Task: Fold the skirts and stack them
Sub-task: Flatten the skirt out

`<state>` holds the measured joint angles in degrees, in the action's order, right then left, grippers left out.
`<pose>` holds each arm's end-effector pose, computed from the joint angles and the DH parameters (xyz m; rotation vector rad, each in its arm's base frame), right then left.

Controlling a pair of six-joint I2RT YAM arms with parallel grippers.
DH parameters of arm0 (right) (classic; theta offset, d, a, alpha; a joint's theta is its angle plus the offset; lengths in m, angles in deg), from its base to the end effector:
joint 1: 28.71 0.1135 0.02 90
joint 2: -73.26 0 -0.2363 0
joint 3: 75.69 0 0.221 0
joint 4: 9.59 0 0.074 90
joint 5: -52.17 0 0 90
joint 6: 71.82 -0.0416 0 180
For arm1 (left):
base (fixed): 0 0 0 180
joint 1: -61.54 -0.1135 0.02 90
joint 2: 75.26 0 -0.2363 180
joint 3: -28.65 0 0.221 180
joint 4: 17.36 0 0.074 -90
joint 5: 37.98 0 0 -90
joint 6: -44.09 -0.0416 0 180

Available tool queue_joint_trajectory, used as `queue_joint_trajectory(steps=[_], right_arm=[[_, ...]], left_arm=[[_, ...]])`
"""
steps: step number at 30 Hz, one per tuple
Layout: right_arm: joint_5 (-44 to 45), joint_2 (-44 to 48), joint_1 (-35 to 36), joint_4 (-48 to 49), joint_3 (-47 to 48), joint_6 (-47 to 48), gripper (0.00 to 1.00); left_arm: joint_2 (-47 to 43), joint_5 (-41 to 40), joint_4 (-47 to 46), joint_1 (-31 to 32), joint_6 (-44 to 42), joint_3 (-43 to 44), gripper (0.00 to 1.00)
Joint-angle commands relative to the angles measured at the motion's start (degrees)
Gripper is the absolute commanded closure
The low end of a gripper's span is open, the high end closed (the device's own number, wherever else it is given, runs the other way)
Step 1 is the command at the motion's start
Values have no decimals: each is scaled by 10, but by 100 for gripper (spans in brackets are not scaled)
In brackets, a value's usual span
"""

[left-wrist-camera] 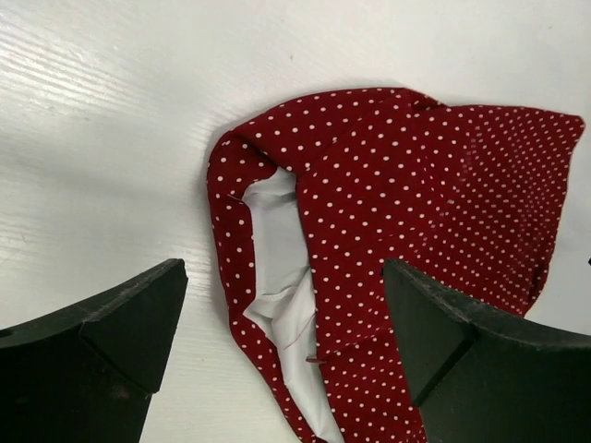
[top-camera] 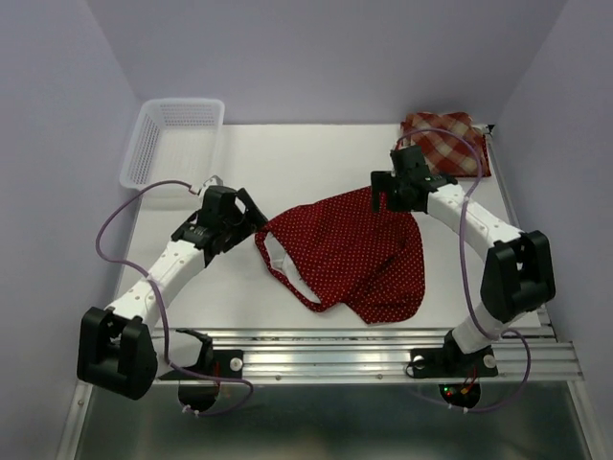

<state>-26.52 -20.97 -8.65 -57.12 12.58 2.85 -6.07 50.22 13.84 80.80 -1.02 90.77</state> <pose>0.3086 0.1040 0.2339 -0.0214 2.4786 0.0147 0.2328 -0.0799 0.2356 -0.5274 2.2394 -0.5617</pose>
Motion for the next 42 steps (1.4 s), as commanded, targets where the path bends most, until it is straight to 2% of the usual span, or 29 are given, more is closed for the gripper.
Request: queue_joint_trajectory(steps=[1,6,13,14,18,21,27,31,36,42], right_arm=[[-102,114,10,35,21,21,0],[-106,178,61,21,-60,-14,0],[-58,230,240,29,-186,-148,0],[-46,230,284,33,-192,-160,0],[5,200,380,54,-193,-199,0],[52,137,423,33,-144,-190,0],[187,-8,478,-86,-42,-224,0],[252,-60,509,-159,-11,-319,0],[265,-74,532,-202,-16,-419,0],[235,-22,532,-141,-88,-438,0]], left_arm=[[-59,-35,-18,0,-11,-1,1],[-76,-44,-11,-1,-10,-43,1],[-16,-34,-24,-1,-44,-53,1],[-8,-24,-30,-1,-56,-52,1],[34,-41,-36,-1,-55,-44,1],[60,-76,-16,-2,-46,-31,1],[74,-80,-27,-5,-52,-43,1],[101,-77,-38,-4,-73,-30,1],[140,-44,-67,1,-99,-22,1],[140,-46,-72,20,-107,-7,1]])
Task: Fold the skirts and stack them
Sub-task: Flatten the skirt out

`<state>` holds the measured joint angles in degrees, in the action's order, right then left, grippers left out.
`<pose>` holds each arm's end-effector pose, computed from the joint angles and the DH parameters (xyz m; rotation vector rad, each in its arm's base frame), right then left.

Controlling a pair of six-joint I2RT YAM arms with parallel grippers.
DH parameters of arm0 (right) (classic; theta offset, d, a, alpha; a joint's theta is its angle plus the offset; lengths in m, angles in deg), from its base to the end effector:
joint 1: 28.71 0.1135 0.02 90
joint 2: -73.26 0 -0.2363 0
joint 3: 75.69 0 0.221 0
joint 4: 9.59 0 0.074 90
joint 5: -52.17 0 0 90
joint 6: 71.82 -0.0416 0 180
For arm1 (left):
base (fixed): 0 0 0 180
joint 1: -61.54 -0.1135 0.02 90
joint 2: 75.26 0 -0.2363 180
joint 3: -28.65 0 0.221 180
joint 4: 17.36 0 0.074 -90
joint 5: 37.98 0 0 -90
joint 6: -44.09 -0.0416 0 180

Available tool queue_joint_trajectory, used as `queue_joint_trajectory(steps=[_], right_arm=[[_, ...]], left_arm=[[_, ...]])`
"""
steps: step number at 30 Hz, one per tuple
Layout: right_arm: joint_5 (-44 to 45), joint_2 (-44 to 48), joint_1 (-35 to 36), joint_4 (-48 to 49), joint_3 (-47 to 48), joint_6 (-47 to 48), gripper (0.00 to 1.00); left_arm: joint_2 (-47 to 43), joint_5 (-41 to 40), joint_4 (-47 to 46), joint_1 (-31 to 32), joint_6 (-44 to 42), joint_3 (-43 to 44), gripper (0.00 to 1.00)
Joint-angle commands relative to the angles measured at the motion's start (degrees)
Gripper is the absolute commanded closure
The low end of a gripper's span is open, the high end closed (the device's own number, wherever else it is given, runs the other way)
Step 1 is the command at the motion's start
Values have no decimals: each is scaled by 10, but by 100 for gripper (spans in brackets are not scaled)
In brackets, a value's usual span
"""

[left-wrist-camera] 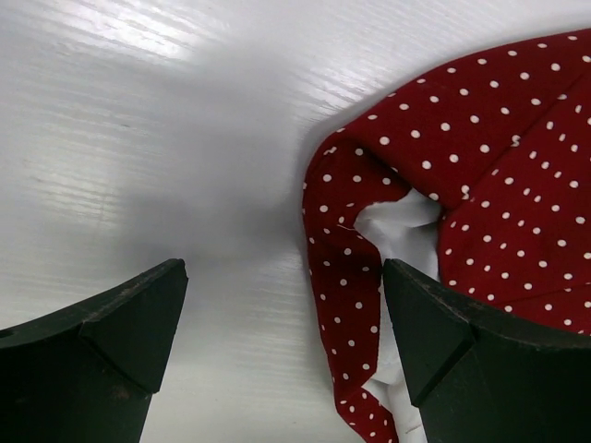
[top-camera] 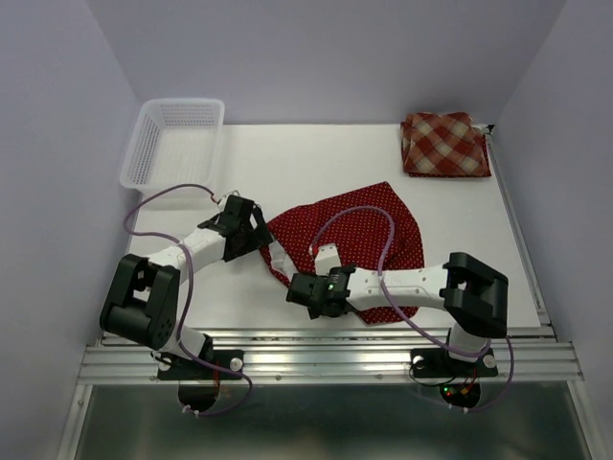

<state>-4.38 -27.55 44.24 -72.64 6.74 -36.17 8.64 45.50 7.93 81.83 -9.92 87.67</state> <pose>0.1070 0.2708 0.1684 -0.3553 2.5249 -0.1688 0.2542 -0.0889 0.1669 -0.3864 2.4310 -0.2969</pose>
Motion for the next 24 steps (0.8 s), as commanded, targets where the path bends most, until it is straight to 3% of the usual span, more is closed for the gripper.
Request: queue_joint_trajectory(steps=[1,6,11,18,24], right_arm=[[13,59,3,26,-40,-55,0],[34,77,3,26,-88,-95,0],[21,99,-87,91,-165,-63,0],[-9,171,-188,239,-238,118,0],[-123,209,-310,386,-242,373,0]], left_arm=[[-8,2,-15,12,-21,28,1],[-8,23,-13,15,-25,34,1],[-59,51,-13,19,-8,10,1],[-144,100,-15,19,-1,-26,1],[-168,102,-6,19,1,-35,1]])
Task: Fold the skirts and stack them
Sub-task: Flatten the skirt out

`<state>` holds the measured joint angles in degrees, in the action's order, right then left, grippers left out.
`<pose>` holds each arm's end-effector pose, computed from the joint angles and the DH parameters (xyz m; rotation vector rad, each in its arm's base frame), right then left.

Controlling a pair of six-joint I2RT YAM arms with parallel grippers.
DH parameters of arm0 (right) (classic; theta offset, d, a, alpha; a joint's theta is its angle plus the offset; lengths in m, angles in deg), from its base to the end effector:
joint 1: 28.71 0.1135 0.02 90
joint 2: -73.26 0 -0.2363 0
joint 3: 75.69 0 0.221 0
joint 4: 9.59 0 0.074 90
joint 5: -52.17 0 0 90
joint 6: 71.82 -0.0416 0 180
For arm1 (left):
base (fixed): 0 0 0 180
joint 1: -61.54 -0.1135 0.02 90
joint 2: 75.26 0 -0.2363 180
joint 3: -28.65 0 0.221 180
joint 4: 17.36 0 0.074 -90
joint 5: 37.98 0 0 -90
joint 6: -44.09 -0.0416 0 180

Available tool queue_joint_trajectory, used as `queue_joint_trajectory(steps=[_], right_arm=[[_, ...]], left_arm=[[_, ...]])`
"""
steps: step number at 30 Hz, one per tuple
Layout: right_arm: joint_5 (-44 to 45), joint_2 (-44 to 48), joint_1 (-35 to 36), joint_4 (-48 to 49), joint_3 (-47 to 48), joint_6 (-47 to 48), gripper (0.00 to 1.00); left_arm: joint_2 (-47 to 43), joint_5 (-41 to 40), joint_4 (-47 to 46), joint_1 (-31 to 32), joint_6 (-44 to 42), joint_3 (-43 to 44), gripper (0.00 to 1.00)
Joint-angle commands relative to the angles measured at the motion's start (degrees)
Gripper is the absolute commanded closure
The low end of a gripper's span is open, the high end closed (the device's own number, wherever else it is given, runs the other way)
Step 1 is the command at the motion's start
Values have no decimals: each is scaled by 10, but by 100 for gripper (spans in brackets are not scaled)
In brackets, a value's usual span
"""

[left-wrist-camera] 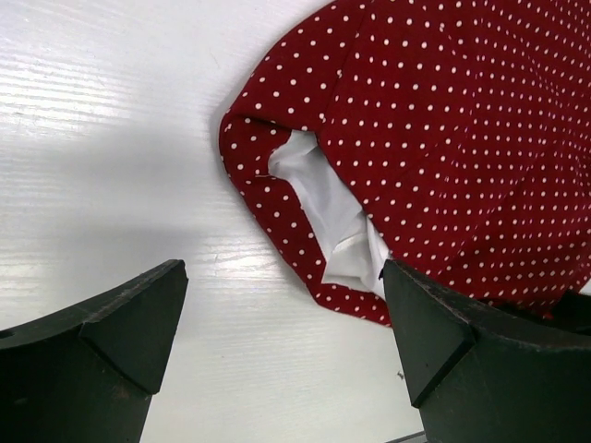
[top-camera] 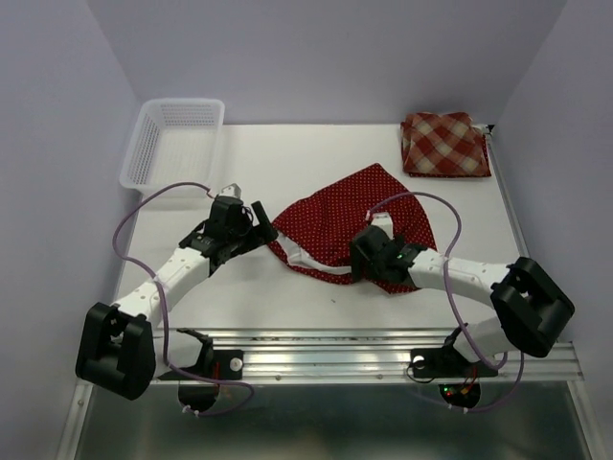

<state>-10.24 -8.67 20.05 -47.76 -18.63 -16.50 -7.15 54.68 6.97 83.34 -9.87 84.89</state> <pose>0.1711 0.1660 0.1557 -0.1590 2.4774 -0.0588 0.2234 -0.0914 0.2191 -0.2549 2.2561 -0.6031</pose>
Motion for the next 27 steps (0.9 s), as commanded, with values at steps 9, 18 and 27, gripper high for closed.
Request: queue_joint_trajectory(steps=[9,18,27], right_arm=[[-92,47,-174,118,107,326,0],[-234,157,-174,-10,56,126,0],[-262,222,-174,-25,23,84,0]], left_arm=[[62,25,10,15,-13,62,1],[206,9,21,25,-94,162,2],[281,28,1,29,-113,213,21]])
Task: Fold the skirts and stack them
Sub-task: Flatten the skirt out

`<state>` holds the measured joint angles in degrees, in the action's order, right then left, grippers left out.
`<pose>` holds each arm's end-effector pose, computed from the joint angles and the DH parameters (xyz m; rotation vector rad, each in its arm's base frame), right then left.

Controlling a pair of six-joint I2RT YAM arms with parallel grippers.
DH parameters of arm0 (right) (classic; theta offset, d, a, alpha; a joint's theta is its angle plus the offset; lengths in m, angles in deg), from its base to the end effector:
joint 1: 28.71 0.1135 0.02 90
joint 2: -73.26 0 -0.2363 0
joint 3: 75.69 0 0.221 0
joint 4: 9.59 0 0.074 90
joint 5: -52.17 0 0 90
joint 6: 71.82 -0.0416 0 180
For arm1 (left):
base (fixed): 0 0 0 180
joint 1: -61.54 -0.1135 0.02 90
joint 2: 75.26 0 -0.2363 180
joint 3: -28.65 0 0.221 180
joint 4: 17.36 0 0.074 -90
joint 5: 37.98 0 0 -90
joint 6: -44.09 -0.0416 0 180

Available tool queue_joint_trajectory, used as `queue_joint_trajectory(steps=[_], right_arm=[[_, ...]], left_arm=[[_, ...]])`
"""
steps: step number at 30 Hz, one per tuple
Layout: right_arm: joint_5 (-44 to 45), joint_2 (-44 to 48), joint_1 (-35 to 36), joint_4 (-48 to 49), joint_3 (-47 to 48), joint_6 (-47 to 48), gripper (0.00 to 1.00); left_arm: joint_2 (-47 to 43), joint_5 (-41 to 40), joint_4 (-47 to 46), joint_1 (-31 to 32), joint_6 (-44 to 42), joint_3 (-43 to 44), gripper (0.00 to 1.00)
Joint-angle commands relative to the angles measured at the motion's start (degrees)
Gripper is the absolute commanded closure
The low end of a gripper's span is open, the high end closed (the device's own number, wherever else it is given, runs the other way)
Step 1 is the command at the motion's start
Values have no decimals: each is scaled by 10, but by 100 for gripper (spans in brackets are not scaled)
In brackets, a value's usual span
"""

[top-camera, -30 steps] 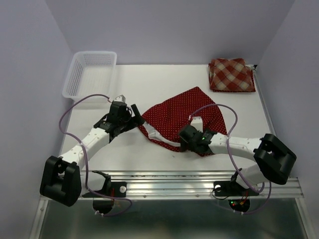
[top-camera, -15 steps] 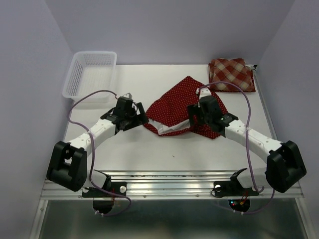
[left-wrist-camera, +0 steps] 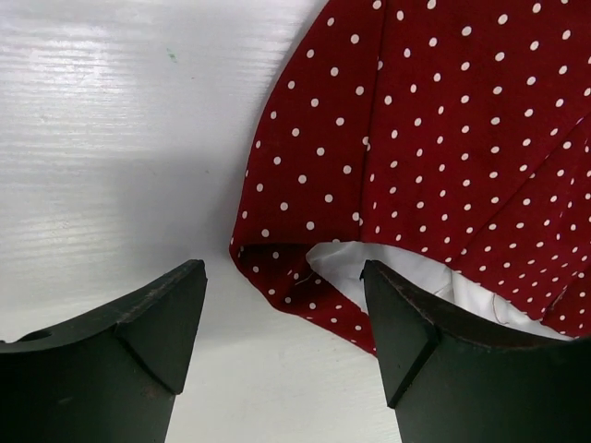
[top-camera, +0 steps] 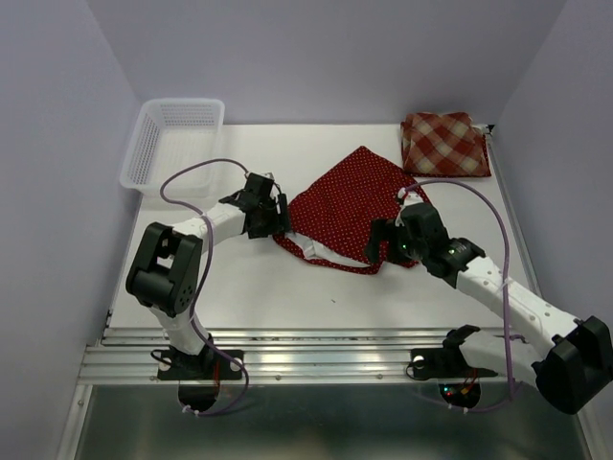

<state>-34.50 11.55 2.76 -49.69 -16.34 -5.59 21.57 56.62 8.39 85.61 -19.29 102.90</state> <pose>0.1838 0.1097 0.2345 -0.1277 2.3445 0.4189 0.2990 -0.1372 0.1770 -0.0172 2.4728 -0.4926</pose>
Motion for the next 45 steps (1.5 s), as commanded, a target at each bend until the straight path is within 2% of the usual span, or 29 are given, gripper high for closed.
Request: queue_joint_trajectory(steps=[1,11,14,18,19,22,27,31,37,41,45], right_arm=[[-18,19,-1,-5,-3,-27,0],[-10,22,-1,-19,-18,-34,0],[-7,27,-1,-23,-20,-37,0],[-4,34,-1,-29,-24,-38,0],[-4,35,-1,-31,-25,-39,0],[-16,39,-1,-38,-27,-38,0],[-42,29,-1,-38,-43,-57,0],[-75,27,-1,8,-76,-86,0],[-28,-11,11,46,-112,-131,0],[31,-44,35,90,-125,-175,4],[40,-72,96,162,-123,-191,7]], left_arm=[[-7,9,-16,6,-18,34,21],[34,-4,1,10,-43,75,22],[63,5,11,11,-53,93,28],[76,14,11,11,-53,99,49],[72,12,11,11,-53,99,68],[51,8,7,12,-44,97,100],[2,19,8,12,-26,96,100],[-42,30,0,11,2,76,100],[-118,42,-9,11,32,29,100],[-162,51,-17,11,52,-1,100],[-206,57,-20,11,75,-31,100]])
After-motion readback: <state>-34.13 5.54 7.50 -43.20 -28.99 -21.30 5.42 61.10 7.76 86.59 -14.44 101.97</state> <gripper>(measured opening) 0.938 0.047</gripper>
